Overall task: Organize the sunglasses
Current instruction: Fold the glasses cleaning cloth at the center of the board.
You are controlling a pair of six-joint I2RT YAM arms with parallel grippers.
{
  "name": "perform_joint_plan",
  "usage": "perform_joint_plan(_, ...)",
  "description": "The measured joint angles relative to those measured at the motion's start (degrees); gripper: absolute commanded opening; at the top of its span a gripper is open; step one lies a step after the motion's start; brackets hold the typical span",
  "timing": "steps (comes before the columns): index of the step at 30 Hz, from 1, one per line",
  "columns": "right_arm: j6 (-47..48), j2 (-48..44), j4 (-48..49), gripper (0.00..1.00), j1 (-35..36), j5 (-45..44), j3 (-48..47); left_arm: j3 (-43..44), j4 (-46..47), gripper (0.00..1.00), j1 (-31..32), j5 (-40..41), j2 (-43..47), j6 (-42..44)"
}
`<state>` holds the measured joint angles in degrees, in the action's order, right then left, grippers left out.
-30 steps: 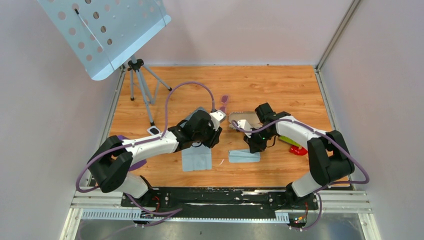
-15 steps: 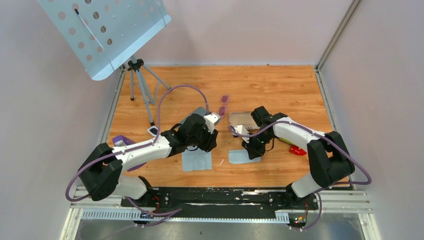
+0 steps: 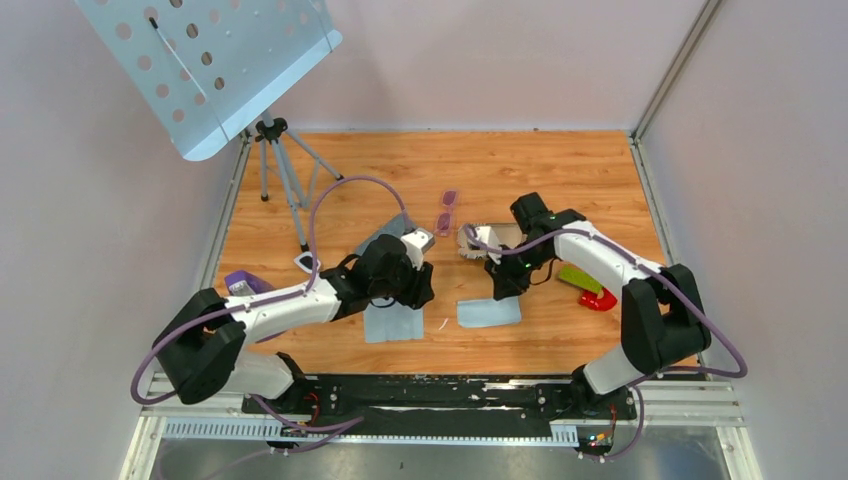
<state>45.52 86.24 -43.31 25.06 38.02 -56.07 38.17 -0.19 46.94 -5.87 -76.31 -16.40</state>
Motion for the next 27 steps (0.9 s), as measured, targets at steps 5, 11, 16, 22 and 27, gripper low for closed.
perform_joint_plan(5,2.3,0.8,-3.5,0.21,-8.6,4.8,-3.1,-0.6,2.9,0.52,0.0,-2.6,-1.3,-2.1)
perform_joint_plan(11,4.8,2.3,-5.7,0.23,-14.5,7.1,-3.8,7.9,4.3,0.52,0.0,-6.9,-13.0,-2.3)
perform_joint_plan(16,6.0,3.3,-6.4,0.24,-16.3,8.0,-3.8,13.9,4.3,0.5,0.3,-9.9,-20.2,-1.7)
perform_joint_plan(22,7.0,4.0,-6.5,0.24,-18.6,8.5,-3.7,17.3,1.4,0.45,1.1,-11.6,-24.9,0.5)
perform_joint_plan(27,7.3,4.1,-6.6,0.25,-18.9,9.3,-3.7,18.7,-1.1,0.42,1.5,-12.4,-27.8,2.5)
